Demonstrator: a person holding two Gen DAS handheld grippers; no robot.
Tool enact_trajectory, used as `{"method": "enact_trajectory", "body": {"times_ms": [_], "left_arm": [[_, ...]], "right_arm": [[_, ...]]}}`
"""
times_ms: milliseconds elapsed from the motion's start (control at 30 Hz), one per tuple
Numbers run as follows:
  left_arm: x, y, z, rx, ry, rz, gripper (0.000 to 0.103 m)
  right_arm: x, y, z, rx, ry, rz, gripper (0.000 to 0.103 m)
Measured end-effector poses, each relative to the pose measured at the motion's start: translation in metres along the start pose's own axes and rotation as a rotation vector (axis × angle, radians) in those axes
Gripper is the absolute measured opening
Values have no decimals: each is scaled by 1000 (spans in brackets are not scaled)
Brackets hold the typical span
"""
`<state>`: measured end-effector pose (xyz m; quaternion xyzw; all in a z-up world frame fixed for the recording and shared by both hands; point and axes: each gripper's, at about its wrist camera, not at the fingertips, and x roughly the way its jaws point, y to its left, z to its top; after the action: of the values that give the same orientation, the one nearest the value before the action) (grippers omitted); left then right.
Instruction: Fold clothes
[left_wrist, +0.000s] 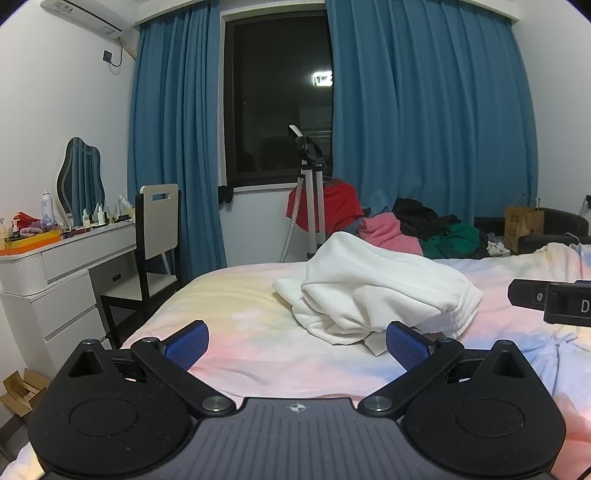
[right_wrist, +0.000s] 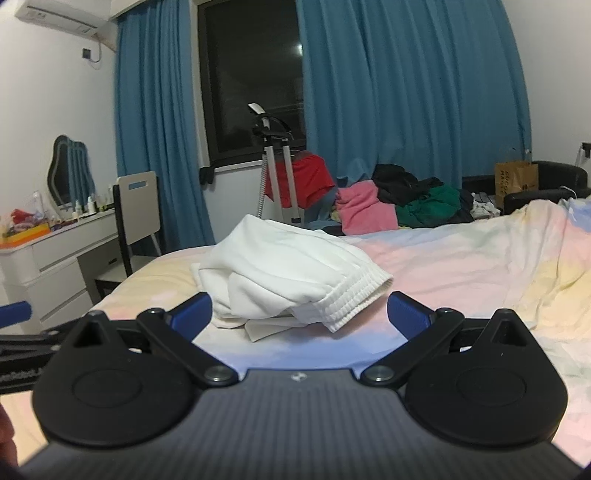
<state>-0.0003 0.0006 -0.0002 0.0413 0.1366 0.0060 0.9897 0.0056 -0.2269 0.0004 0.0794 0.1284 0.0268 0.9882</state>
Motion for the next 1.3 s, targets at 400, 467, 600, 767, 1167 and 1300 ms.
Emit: {"method": "enact_trajectory", "body": {"times_ms": [400,467,600,767,1167,1300], "left_arm": [[2,1,3,-30,15,-5,103],[3,0,5,-24,16,-10,103],[-3,0,10,-22,4,-22,103],[-12,3,19,-38,-1,-23,103],[-34,14,26,-79,-58,-98,103],[-30,0,20,-61,-54,-150,103]], "right_arm": [[-6,5,4,-34,3,9,70],[-6,5,6,-20,0,6,63],[-16,6,12,-1,-48,-8,48],[-28,15,27,19,-84,-55,39],[-45,2,43,129,-33,-47,32],[-49,-6,45,165,-18,-29,32]]}}
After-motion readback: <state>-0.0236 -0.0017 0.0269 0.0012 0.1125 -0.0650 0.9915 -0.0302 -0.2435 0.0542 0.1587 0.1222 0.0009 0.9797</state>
